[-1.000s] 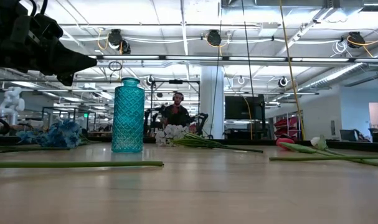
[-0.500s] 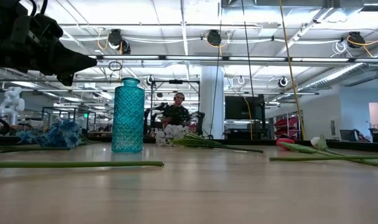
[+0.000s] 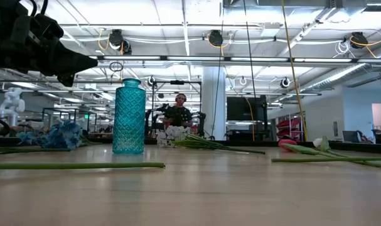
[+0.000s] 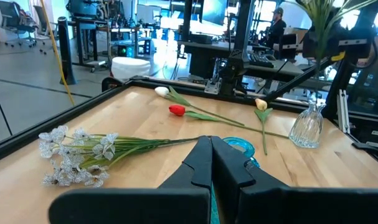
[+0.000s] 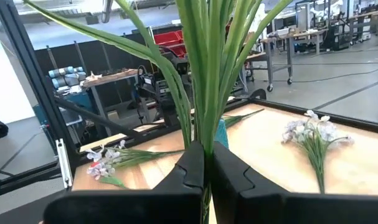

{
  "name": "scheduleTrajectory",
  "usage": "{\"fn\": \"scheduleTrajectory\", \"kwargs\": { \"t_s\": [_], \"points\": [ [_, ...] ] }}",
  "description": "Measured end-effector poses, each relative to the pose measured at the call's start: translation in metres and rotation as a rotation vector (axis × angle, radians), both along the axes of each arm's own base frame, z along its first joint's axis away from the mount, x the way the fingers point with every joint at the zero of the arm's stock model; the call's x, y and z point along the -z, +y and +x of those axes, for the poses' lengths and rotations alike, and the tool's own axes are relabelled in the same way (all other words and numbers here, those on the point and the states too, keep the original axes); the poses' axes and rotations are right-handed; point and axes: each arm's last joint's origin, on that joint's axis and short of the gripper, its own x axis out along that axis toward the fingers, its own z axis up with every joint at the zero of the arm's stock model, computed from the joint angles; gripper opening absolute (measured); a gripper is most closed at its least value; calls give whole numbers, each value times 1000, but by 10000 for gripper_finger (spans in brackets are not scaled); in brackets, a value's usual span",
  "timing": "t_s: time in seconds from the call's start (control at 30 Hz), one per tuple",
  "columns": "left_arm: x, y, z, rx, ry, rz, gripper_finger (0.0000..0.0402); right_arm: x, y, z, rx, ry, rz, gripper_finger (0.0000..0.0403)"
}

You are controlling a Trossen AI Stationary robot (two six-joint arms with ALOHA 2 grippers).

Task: Sort flowers into vase by color
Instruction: Put the right blue flower into the transparent vase

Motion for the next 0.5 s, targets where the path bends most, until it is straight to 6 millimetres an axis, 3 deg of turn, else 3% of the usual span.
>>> {"fn": "scheduleTrajectory", "kwargs": {
  "t_s": [0.2, 0.5],
  "points": [
    [0, 0, 0, 0, 0, 0, 2, 12, 0, 0, -6, -5, 56, 1],
    [0, 0, 0, 0, 0, 0, 2, 13, 12, 5, -102, 200, 11, 18]
  ]
}}
